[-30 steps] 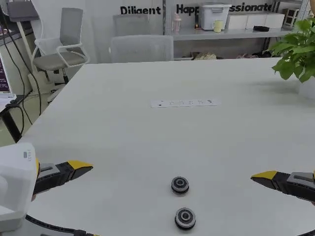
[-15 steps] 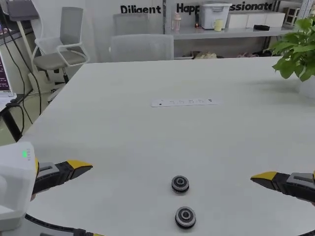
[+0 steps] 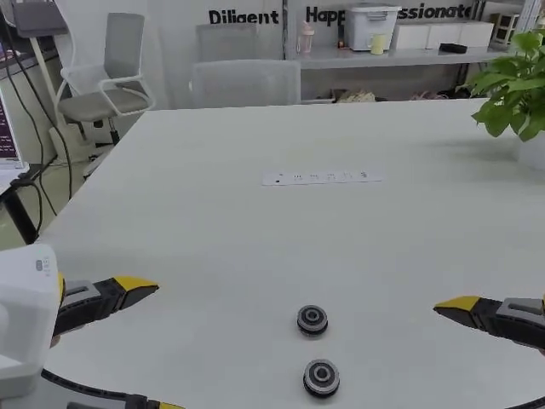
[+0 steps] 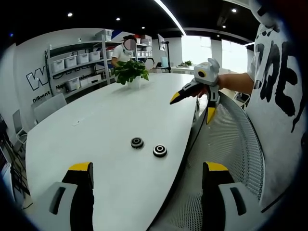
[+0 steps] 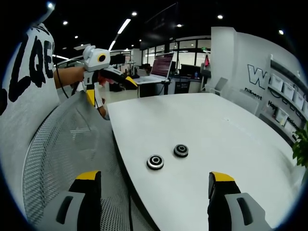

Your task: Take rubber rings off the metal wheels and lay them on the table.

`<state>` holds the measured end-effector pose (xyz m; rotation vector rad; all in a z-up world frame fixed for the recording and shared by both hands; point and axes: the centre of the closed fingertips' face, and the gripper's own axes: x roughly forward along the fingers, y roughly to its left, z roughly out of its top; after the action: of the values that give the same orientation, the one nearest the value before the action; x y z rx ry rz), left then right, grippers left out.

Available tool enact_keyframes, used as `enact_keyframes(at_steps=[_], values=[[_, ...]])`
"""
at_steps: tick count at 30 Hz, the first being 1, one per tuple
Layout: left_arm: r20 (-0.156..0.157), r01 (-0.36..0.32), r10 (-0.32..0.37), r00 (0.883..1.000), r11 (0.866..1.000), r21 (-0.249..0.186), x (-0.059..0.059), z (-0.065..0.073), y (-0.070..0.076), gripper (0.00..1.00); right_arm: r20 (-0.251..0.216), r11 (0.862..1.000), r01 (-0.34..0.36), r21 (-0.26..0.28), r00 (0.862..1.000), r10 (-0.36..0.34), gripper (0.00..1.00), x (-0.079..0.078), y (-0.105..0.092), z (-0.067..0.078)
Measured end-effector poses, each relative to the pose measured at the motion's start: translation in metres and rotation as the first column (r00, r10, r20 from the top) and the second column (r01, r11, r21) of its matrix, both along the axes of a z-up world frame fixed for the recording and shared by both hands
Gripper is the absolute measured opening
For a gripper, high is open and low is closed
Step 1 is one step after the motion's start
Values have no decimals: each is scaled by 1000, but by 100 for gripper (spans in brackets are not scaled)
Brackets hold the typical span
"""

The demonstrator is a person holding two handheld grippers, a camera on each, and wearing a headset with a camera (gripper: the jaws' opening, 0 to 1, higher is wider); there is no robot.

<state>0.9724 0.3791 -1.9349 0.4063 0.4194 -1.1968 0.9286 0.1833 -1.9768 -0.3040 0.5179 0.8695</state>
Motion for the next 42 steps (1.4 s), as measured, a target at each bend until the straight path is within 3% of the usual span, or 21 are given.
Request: enact_keyframes(at_steps=[25, 31, 42], values=[[-1, 0, 0, 1000, 1000, 0, 15, -1, -3, 91, 17, 1000, -11, -4, 1000, 12, 86, 21, 3, 4], [-3, -6, 5, 1000, 1000, -5, 24, -2, -4, 90, 25, 1000, -14, -3, 1000, 14, 85, 28, 2, 5], [7, 2, -1, 1000, 1000, -25, 31, 3, -14, 88, 35, 1000, -6, -11, 999, 7, 84, 39, -1, 3]])
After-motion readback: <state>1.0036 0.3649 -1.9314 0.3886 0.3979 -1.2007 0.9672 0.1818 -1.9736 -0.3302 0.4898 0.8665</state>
